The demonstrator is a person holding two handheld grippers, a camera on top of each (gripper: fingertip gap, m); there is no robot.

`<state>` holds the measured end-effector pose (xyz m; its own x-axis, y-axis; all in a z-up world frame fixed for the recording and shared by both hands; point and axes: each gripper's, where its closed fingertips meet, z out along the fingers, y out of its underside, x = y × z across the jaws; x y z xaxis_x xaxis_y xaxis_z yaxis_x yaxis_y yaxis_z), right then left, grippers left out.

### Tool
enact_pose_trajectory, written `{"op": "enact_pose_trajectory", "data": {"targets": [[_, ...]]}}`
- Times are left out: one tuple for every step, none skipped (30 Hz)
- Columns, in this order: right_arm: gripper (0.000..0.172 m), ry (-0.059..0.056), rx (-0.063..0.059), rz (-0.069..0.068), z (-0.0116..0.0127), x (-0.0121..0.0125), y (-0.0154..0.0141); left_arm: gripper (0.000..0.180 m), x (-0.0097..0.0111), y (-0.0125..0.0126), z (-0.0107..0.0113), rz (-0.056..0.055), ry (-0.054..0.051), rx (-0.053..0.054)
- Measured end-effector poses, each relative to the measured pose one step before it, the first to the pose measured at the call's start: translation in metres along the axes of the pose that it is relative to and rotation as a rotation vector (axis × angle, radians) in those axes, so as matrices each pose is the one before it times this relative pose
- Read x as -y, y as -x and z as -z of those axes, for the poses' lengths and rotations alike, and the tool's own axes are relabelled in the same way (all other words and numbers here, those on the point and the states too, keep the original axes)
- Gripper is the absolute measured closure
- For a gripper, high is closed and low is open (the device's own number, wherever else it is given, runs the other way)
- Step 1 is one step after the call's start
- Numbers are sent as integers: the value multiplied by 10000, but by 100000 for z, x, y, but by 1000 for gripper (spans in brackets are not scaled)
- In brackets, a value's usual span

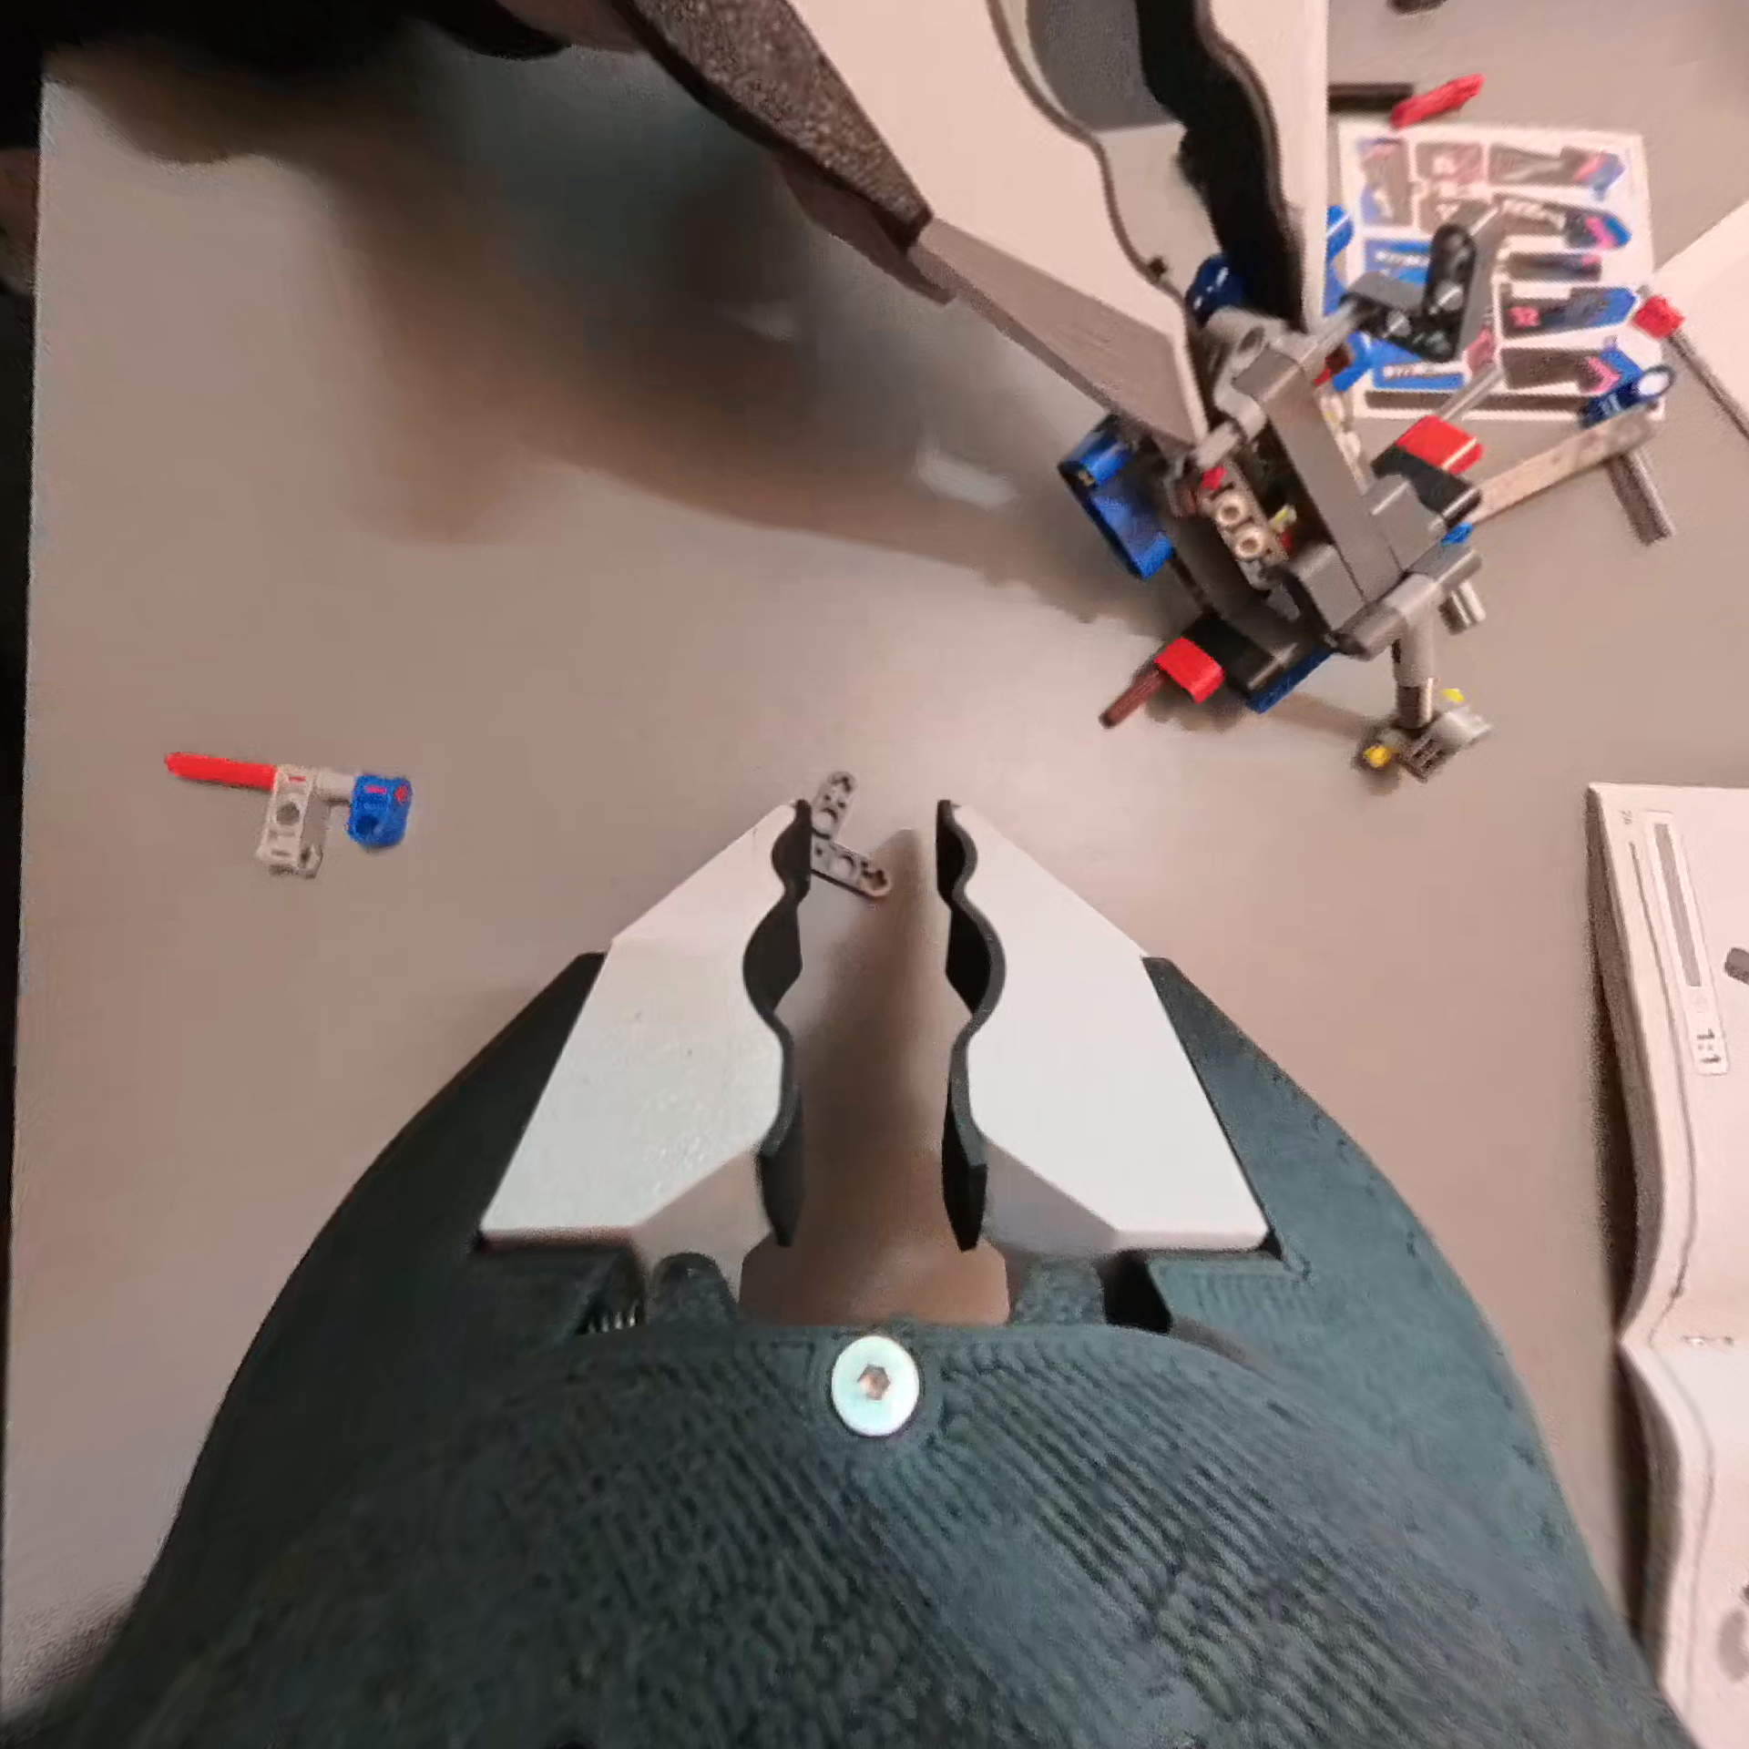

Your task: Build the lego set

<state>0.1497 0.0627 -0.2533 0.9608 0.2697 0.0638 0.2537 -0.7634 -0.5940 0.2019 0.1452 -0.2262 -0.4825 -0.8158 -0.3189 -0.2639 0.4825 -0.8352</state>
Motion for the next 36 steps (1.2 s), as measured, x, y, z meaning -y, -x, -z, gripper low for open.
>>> {"op": "enact_pose_trajectory", "data": {"targets": [[149,55,-145,-207,-227,-118,298,168,-194,35,-27,267,70,-109],[149,105,-95,-267,-288,-197,188,168,-206,16,-25,248,78,-115],[150,161,-105,-115,-302,-306,19,168,-200,-26,-34,207,75,-143],[152,218,-4,38,-301,-444,55,168,-210,-37,-51,197,76,-141],[157,-284,160,-26,-47,389,153,168,-181,-104,-51,148,47,-172],[160,110,163,94,-92,-195,93,168,-125,-70,-30,125,15,-134],[161,13,159,199,26,-8,82,168,-102,8,-10,93,38,-71],[163,55,93,249,71,-86,-29,168,-44,3,9,37,19,-52],[165,78,97,240,92,-149,-81,168,-18,-18,-15,25,3,-44],[167,5,134,233,83,-113,-29,168,-57,-36,-39,3,43,-31],[167,-52,56,49,49,-71,-130,168,-78,-19,-60,-20,60,-8],[167,-35,25,-100,37,-64,-167,168,-61,-33,-42,-43,56,8],[167,-70,79,6,16,-2,42,168,-36,-35,-47,-61,39,17],[167,-77,0,124,7,12,71,168,-43,-44,-35,-57,39,10],[167,-48,-68,77,11,-3,-1,168,-45,-32,-36,-48,37,8],[167,-11,12,38,33,-35,78,168,-34,-39,-47,-40,33,3],[166,10,26,50,49,-32,68,168,-23,-24,-40,-36,25,3],[164,29,-69,-3,41,-55,-129,168,-15,-46,-30,-34,11,-10],[165,33,2,-13,22,-50,-51,168,9,-39,-9,-26,-5,-8],[167,-7,150,26,-12,2,161,168,2,-1,3,-13,-1,2],[167,-3,50,-3,-8,8,5,168,1,-22,-1,1,-1,-15],[167,4,48,-19,-12,27,-20,168,0,-11,-8,12,-1,-21],[167,9,49,53,-1,-4,6,168,3,8,7,14,-3,-10],[167,10,34,72,-2,0,12,168,-2,-15,-3,7,1,-17],[167,14,28,90,-7,6,-4,168,-10,-30,-16,2,7,-27],[165,3,-20,119,6,12,-63,168,-28,-18,-12,-3,14,-10],[163,0,-37,89,-4,25,-113,168,-7,-7,-15,-15,8,-3],[163,-3,111,23,-22,27,61,168,-19,-50,-22,-21,17,-24],[165,-48,171,-31,-73,81,116,168,-37,-41,-39,-15,32,-25],[167,-95,137,-29,-119,152,71,168,-37,-24,-26,-12,23,-9],[167,-114,91,28,-125,189,52,168,-5,-48,-18,-15,9,-27],[167,-105,64,85,-123,182,59,168,-5,-61,-7,-10,-2,-47],[167,-23,34,133,-65,83,31,168,-9,-30,-3,12,6,-35],[167,36,-29,198,-14,28,-10,168,-48,-17,7,32,21,-36],[167,46,-90,242,-14,37,-25,168,-78,-25,-13,57,47,-53],[167,14,-208,285,-34,67,-168,168,-94,-12,-9,79,56,-59]]}}
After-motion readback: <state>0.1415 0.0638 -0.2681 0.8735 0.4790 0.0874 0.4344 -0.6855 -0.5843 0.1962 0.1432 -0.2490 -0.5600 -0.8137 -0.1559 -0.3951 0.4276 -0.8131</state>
